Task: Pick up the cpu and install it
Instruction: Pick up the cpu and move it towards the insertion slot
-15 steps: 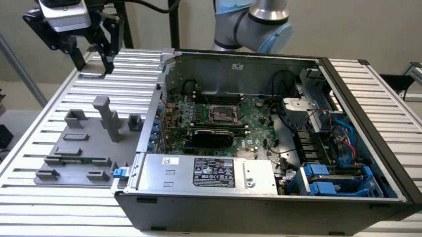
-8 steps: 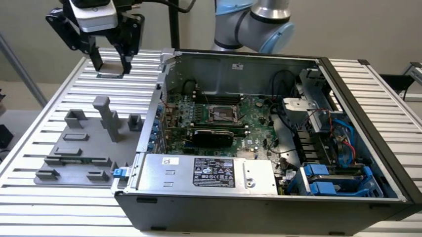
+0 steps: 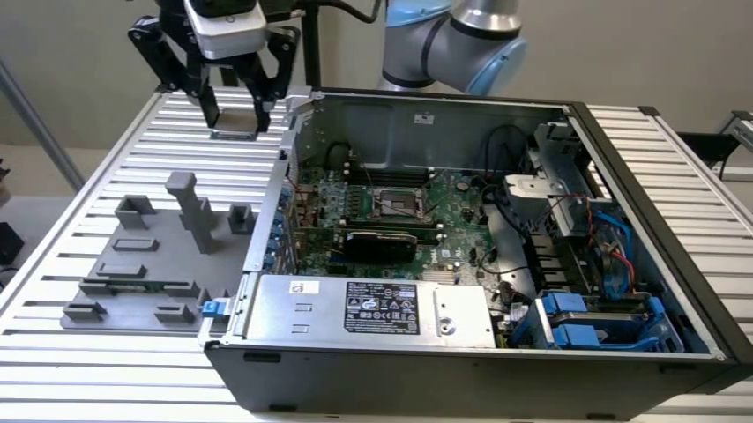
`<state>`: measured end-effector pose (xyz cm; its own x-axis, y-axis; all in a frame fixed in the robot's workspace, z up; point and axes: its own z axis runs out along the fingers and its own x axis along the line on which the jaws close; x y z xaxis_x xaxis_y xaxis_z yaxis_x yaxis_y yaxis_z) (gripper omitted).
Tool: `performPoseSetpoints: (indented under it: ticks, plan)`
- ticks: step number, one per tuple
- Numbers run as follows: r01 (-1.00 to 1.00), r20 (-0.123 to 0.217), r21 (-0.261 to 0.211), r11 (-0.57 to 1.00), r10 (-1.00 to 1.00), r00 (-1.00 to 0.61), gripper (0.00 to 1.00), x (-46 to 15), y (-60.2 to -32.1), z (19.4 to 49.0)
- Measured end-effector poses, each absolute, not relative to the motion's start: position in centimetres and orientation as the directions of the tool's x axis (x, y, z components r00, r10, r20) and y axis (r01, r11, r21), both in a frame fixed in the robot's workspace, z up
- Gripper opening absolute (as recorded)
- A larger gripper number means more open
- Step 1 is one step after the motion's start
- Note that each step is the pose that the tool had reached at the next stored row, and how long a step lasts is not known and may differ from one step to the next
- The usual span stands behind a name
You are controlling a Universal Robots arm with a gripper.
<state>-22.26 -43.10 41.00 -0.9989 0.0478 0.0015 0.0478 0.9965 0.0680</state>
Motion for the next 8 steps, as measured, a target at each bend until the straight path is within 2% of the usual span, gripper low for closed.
performPoseSetpoints:
  ticks: [8]
  plan:
    - [0.048, 0.001, 0.068, 0.997, 0.048, -0.999, 0.55, -18.6, -42.4, 40.9]
